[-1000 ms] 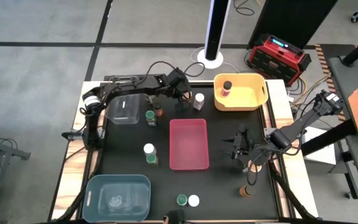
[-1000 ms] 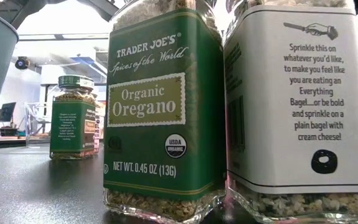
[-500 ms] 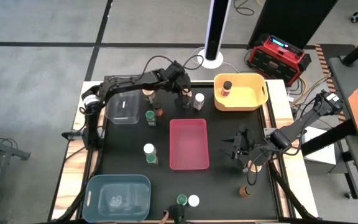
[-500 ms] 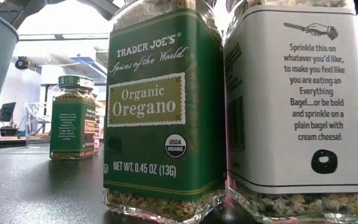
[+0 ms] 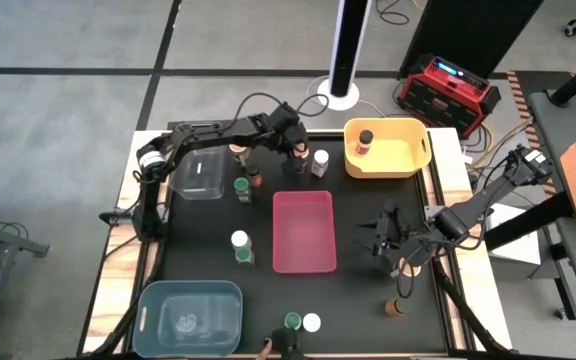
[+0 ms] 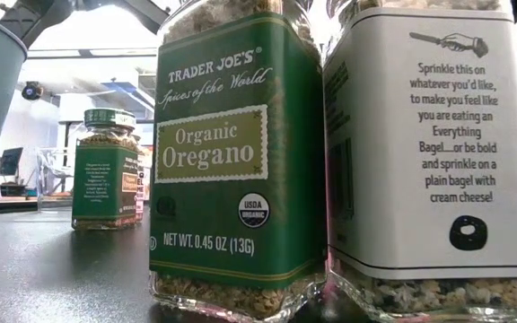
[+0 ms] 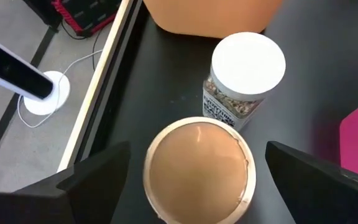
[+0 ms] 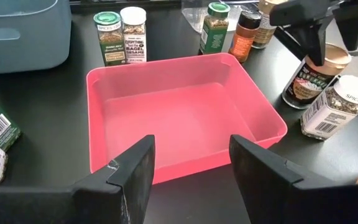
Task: Sort spices by type
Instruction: Put the top right gold seasoning bottle into the red bin
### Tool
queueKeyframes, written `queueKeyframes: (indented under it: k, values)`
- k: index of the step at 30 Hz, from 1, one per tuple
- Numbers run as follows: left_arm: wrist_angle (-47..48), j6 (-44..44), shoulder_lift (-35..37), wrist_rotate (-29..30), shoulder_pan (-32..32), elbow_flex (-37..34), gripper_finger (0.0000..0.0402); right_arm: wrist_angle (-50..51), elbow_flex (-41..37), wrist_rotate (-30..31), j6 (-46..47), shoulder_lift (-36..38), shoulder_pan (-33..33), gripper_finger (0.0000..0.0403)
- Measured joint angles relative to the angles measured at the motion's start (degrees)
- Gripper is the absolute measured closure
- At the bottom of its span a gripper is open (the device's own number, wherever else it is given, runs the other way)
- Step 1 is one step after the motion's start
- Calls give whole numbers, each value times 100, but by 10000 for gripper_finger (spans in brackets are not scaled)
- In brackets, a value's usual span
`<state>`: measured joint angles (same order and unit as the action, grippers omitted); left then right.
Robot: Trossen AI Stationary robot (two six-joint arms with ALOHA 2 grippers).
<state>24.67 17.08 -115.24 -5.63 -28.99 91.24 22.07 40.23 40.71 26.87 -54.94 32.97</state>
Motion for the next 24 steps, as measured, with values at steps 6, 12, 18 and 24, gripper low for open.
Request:
queueKeyframes:
  k: [6,12,18,24]
  values:
    - [-18,-3,-1,-87,0,-37,43,0,0,20,4,0,0,204]
    - [-20,-7,-1,-98,0,-119,43,-3,0,46,10,0,0,204]
    - [-158,-136,0,-94,0,-181,43,-5,0,107,11,0,0,204]
    - [-232,-173,-2,-92,2,-229,43,-7,0,142,13,0,0,204]
